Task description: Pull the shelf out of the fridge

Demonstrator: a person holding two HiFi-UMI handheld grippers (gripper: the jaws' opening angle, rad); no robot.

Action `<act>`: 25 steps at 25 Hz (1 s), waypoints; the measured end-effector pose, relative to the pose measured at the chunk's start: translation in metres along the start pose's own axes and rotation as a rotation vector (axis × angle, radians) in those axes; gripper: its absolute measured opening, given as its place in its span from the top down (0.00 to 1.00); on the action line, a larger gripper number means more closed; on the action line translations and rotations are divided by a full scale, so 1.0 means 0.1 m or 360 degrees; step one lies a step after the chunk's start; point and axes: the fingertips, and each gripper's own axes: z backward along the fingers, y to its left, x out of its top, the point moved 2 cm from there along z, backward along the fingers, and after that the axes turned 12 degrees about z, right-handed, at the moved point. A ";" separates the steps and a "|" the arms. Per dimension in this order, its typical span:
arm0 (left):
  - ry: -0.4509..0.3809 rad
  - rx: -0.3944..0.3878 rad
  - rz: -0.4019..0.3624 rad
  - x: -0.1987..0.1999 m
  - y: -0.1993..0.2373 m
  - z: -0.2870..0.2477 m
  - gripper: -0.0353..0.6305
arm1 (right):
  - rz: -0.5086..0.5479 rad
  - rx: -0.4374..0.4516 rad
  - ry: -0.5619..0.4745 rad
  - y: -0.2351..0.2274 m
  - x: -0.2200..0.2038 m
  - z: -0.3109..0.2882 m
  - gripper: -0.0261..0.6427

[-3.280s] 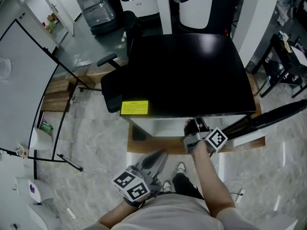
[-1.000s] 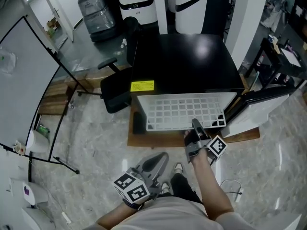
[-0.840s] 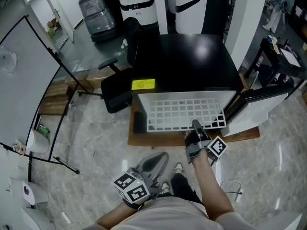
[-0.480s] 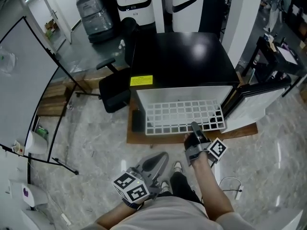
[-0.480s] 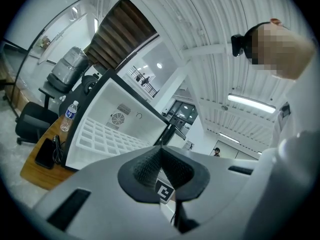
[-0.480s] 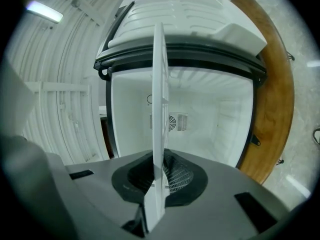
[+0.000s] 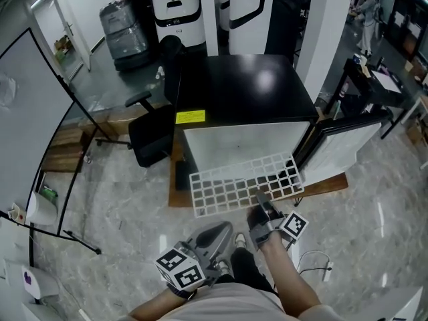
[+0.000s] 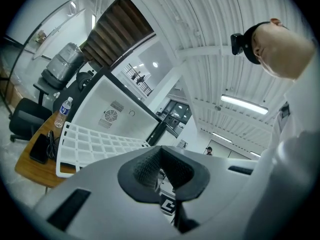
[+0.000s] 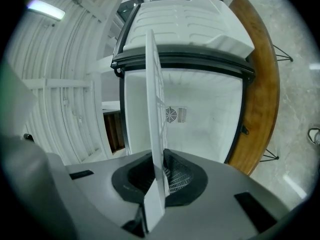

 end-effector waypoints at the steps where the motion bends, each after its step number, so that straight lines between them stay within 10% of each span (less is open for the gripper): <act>1: 0.0008 -0.0016 0.0003 -0.04 -0.02 0.02 0.94 | -0.0009 0.0004 -0.0007 0.03 -0.03 0.06 0.90; 25: 0.0057 -0.0052 0.0076 -0.67 -0.42 0.04 0.94 | -0.0063 0.0003 0.0000 0.27 -0.09 1.18 0.90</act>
